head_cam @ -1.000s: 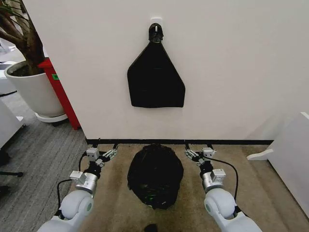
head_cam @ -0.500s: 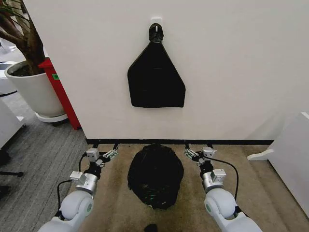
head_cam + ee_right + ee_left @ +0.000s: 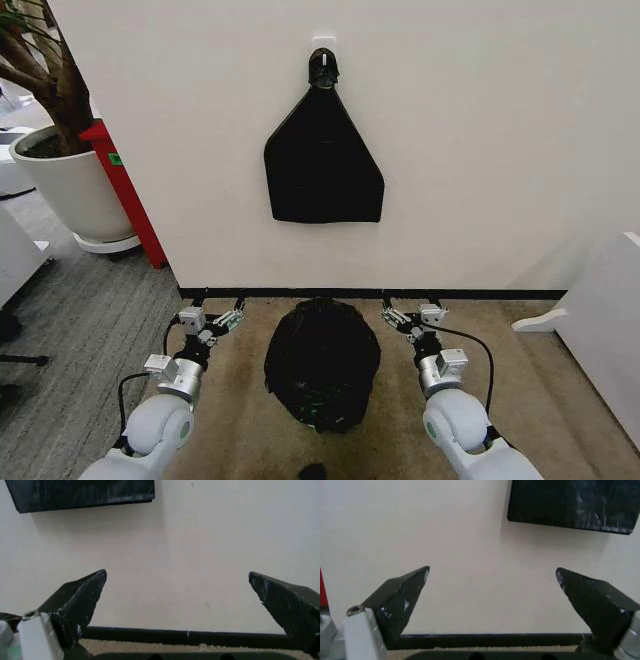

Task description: Place the garbage bag over the trash bin.

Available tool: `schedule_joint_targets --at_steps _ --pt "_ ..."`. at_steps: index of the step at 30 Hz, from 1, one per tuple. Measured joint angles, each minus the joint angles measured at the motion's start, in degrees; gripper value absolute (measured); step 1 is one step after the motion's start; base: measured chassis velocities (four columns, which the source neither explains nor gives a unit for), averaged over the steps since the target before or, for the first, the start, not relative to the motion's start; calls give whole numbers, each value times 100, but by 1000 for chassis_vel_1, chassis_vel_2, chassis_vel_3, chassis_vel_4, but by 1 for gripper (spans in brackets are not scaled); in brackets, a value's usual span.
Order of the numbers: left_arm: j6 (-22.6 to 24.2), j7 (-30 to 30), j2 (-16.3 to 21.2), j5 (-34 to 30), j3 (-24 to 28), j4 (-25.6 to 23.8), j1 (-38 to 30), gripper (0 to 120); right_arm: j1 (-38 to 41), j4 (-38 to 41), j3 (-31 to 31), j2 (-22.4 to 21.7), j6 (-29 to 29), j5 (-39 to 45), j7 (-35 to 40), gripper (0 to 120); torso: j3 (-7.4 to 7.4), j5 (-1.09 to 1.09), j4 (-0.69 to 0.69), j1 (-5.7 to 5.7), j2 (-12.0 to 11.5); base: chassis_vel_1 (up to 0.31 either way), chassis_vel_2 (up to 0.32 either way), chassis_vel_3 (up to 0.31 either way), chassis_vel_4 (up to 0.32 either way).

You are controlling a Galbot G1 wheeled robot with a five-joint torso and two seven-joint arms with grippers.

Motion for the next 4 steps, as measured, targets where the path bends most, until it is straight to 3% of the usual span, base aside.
schedule_joint_targets --at_steps 4 --pt "1 -1 0 1 0 -2 0 100 1 2 -2 0 -1 2 1 100 0 0 0 0 0 0 0 0 0"
